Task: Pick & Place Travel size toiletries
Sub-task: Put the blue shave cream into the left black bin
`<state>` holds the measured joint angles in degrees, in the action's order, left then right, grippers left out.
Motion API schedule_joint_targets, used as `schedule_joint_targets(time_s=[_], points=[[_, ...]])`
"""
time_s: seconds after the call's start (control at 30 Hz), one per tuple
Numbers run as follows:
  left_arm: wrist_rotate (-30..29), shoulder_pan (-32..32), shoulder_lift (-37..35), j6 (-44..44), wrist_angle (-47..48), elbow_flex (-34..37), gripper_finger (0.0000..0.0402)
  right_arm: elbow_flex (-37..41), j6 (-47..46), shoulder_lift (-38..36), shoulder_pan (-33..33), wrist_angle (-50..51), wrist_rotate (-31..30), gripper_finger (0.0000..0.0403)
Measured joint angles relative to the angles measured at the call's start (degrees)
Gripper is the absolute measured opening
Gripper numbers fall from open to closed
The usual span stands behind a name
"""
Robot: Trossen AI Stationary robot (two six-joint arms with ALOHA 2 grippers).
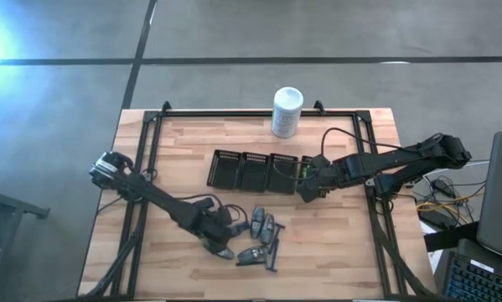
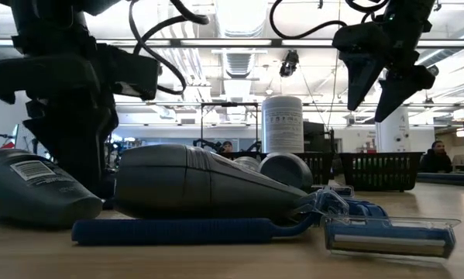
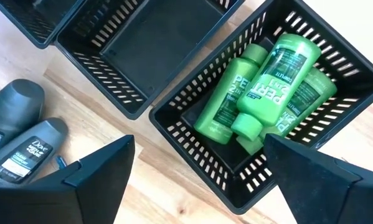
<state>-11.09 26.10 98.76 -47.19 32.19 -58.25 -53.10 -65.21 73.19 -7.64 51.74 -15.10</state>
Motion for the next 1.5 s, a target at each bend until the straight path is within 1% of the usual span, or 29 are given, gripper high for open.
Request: schedule_joint_targets(time_s=[0.1, 0.2, 0.27, 0.33, 0.43, 0.53, 0.67, 0.77, 0.87, 0.97, 1.2, 1.33, 1.4, 1.5], points=[[0.00, -0.69, -1.44, 0.20, 0.72, -1.10, 0.0124, 0.00, 0.76, 0.00, 0.00, -0.06, -0.06, 0.0339], [-1.03, -2.03, -4.55, 0.97, 4.43, -4.30, 0.0124, 0.00, 0.92, -0.08, 0.00, -0.08, -0.06, 0.0327], [-3.60, -3.45, -6.92, 1.26, 7.97, -6.74, 0.0124, 0.00, 0.94, -0.30, 0.00, -0.10, -0.06, 0.0320], [-7.55, -5.84, -9.22, 0.32, 11.21, -8.80, 0.0124, 0.00, 0.90, -0.57, 0.00, -0.13, -0.06, 0.0314], [-10.74, -12.06, -12.40, -3.98, 11.82, -9.48, 0.0124, 0.00, 0.54, -0.81, 0.02, -0.25, -1.10, 0.0305], [-10.72, -20.70, -13.90, -6.86, 9.99, -8.32, 0.0124, 0.00, -0.38, -0.83, 0.04, -0.44, -1.81, 0.0297], [-8.42, -31.65, -13.90, -5.59, 6.91, -7.02, 0.0124, 0.00, -0.39, -0.85, 0.02, -1.18, -1.85, 0.0288], [-3.88, -37.46, -13.04, -4.96, 3.09, -5.19, 0.0124, 0.00, -0.90, -0.87, 0.02, -1.18, -1.89, 0.0282], [-2.19, -40.97, -11.53, -5.01, 2.76, -3.01, 0.0124, 0.00, -2.13, -0.87, 0.00, -1.27, -1.95, 0.0276], [-1.57, -42.18, -10.29, -5.04, 2.24, -1.34, 0.0129, 0.00, -2.33, -0.87, 0.00, -1.33, -2.00, 0.0271], [-1.51, -41.46, -8.65, -5.34, 1.77, -0.49, 0.0213, 0.00, -2.31, -0.87, 0.00, -1.31, -2.38, 0.0261], [-0.38, -40.69, -9.53, -4.50, 1.62, -0.98, 0.0249, 0.00, -2.12, -0.87, 0.00, -1.31, -2.97, 0.0258], [2.98, -39.14, -11.21, 0.86, 0.33, -1.66, 0.0260, 0.00, -2.12, -0.87, 0.00, -1.29, -2.95, 0.0260], [13.63, -34.68, -14.11, 14.30, -1.92, -2.37, 0.0265, 0.00, -2.28, -0.87, 0.00, -1.29, -2.87, 0.0269]])
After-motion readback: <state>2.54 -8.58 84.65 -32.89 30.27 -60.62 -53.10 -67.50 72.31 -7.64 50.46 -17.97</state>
